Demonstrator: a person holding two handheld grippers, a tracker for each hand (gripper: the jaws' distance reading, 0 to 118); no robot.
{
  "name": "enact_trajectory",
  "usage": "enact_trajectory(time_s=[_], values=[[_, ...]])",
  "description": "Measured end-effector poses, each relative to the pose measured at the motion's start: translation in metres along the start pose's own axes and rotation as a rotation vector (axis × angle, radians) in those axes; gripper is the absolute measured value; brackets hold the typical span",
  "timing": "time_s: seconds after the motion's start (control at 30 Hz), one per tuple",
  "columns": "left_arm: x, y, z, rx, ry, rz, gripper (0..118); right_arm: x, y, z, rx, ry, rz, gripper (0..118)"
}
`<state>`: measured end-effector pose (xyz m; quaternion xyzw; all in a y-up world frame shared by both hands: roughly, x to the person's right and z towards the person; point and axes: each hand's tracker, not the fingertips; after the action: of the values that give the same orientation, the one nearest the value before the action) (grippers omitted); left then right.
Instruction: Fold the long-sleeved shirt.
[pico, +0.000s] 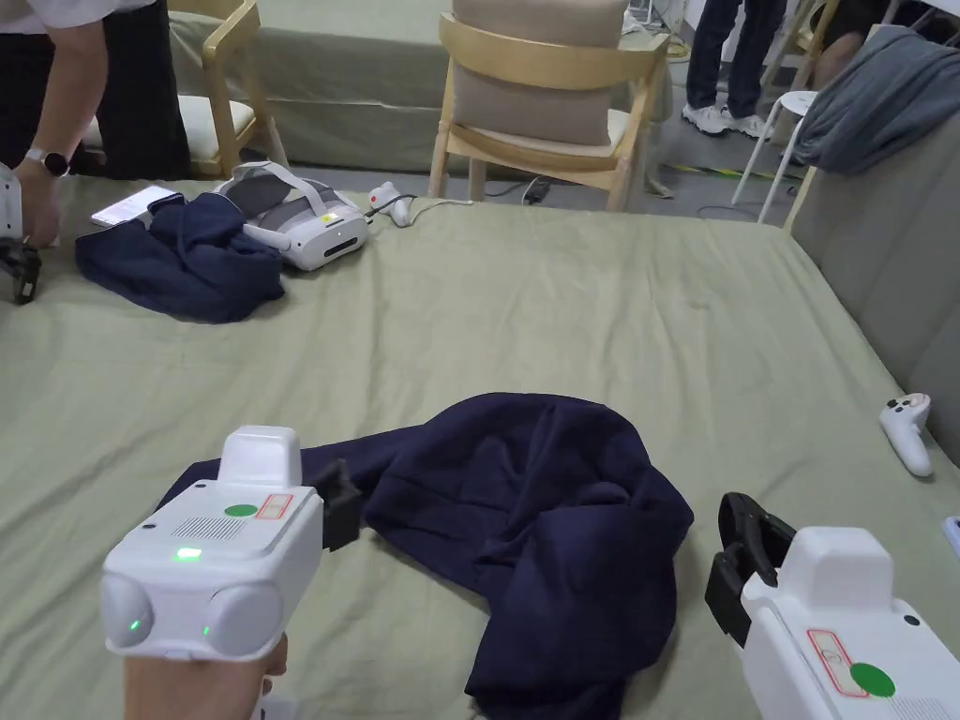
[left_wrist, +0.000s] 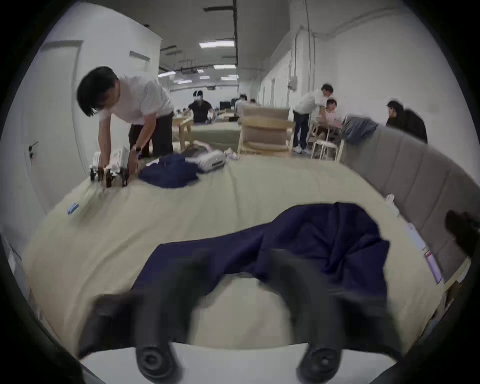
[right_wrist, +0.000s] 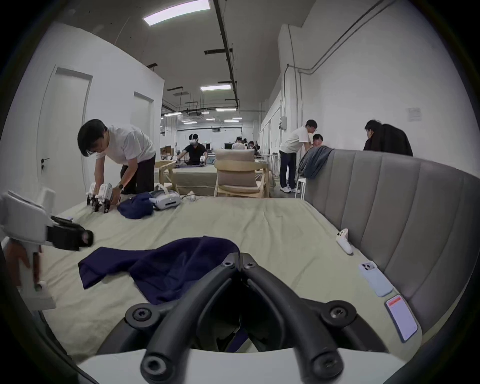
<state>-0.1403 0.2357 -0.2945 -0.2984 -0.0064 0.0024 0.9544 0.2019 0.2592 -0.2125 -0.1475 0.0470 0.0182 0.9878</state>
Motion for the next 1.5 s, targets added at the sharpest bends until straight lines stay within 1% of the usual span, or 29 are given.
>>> enact_trajectory(time_s=[0.07,0.1,0.23,0.27,0.33,0.4,0.43,0.47,0.5,0.53,0.57,0.6,0.63,0.7,0.8,0.87,0.97,1.0,1.03,1.07,1.1,1.13,1.17,1.2,1.27,1.33,1.37,1.4,1.5], values=[[-0.005,0.004,-0.047,-0.108,0.006,-0.01,111,0.001,-0.003,-0.005,-0.017,0.0,-0.009,0],[-0.007,0.006,-0.064,-0.062,0.017,-0.006,108,0.001,-0.005,-0.008,-0.023,-0.001,-0.009,0],[-0.018,0.021,-0.144,-0.225,0.061,0.033,109,0.001,-0.015,-0.022,-0.063,0.0,-0.002,0],[-0.02,0.023,-0.163,-0.246,0.052,0.003,109,0.001,-0.017,-0.026,-0.078,0.001,-0.002,0],[-0.023,0.023,-0.196,-0.305,0.066,-0.028,103,0.003,-0.022,-0.032,-0.094,-0.004,-0.005,0],[-0.024,0.012,-0.216,-0.422,0.077,-0.064,62,0.005,-0.027,-0.04,-0.118,0.0,-0.018,0],[-0.027,0.003,-0.222,-0.484,0.007,-0.051,45,0.007,-0.029,-0.044,-0.132,0.002,-0.031,0],[-0.032,0.002,-0.211,-0.354,-0.056,0.047,31,0.011,-0.032,-0.046,-0.157,0.003,-0.046,0],[-0.03,0.008,-0.205,-0.367,-0.002,0.032,8,0.013,-0.035,-0.048,-0.174,-0.007,-0.054,7],[-0.027,0.009,-0.203,-0.385,-0.013,0.016,7,0.017,-0.04,-0.051,-0.201,-0.01,-0.066,29],[-0.021,0.008,-0.197,-0.368,0.033,-0.053,7,0.022,-0.045,-0.055,-0.249,0.007,-0.084,77],[-0.019,0.006,-0.193,-0.349,0.024,-0.085,7,0.027,-0.051,-0.058,-0.3,0.01,-0.086,111],[-0.011,0.008,-0.183,-0.357,0.018,-0.068,7,0.029,-0.057,-0.061,-0.344,0.014,-0.096,118],[-0.007,0.001,-0.175,-0.402,0.001,-0.058,7,0.036,-0.072,-0.057,-0.331,0.014,-0.09,117],[-0.01,-0.003,-0.183,-0.398,0.004,-0.083,7,0.031,-0.098,-0.059,-0.474,0.071,-0.161,116],[-0.004,-0.002,-0.183,-0.396,0.019,-0.084,7,0.018,-0.113,-0.064,-0.536,0.149,-0.182,111],[0.008,-0.006,-0.188,-0.379,0.067,-0.226,7,-0.014,-0.132,-0.071,-0.562,0.232,-0.109,100],[0.009,-0.007,-0.188,-0.37,0.08,-0.258,7,-0.026,-0.135,-0.074,-0.581,0.219,-0.085,88],[0.01,-0.011,-0.189,-0.364,0.074,-0.222,7,-0.032,-0.137,-0.075,-0.586,0.23,-0.057,60],[0.008,-0.011,-0.188,-0.356,0.075,-0.22,7,-0.038,-0.138,-0.072,-0.551,0.157,-0.009,36],[0.006,-0.01,-0.187,-0.352,0.068,-0.22,7,-0.035,-0.132,-0.066,-0.514,0.157,-0.015,20],[0.001,-0.008,-0.187,-0.347,0.054,-0.213,7,-0.03,-0.128,-0.063,-0.492,0.207,-0.091,7],[-0.005,-0.009,-0.184,-0.341,0.017,-0.174,7,-0.024,-0.122,-0.06,-0.496,0.197,-0.144,7],[-0.014,-0.004,-0.179,-0.34,-0.015,-0.128,7,-0.015,-0.115,-0.056,-0.5,0.192,-0.146,7],[-0.031,0.011,-0.162,-0.334,-0.058,0.021,7,0.006,-0.099,-0.045,-0.437,0.179,-0.212,6],[-0.042,0.026,-0.129,-0.199,-0.058,0.06,7,0.026,-0.077,-0.037,-0.377,0.156,-0.241,6],[-0.047,0.038,-0.112,-0.153,-0.091,0.061,7,0.038,-0.065,-0.034,-0.337,0.153,-0.293,6],[-0.052,0.051,-0.096,-0.111,-0.104,0.072,7,0.048,-0.048,-0.031,-0.293,0.151,-0.312,6],[-0.056,0.092,-0.047,0.014,-0.136,0.071,7,0.063,0.004,-0.029,-0.184,0.165,-0.282,6]])
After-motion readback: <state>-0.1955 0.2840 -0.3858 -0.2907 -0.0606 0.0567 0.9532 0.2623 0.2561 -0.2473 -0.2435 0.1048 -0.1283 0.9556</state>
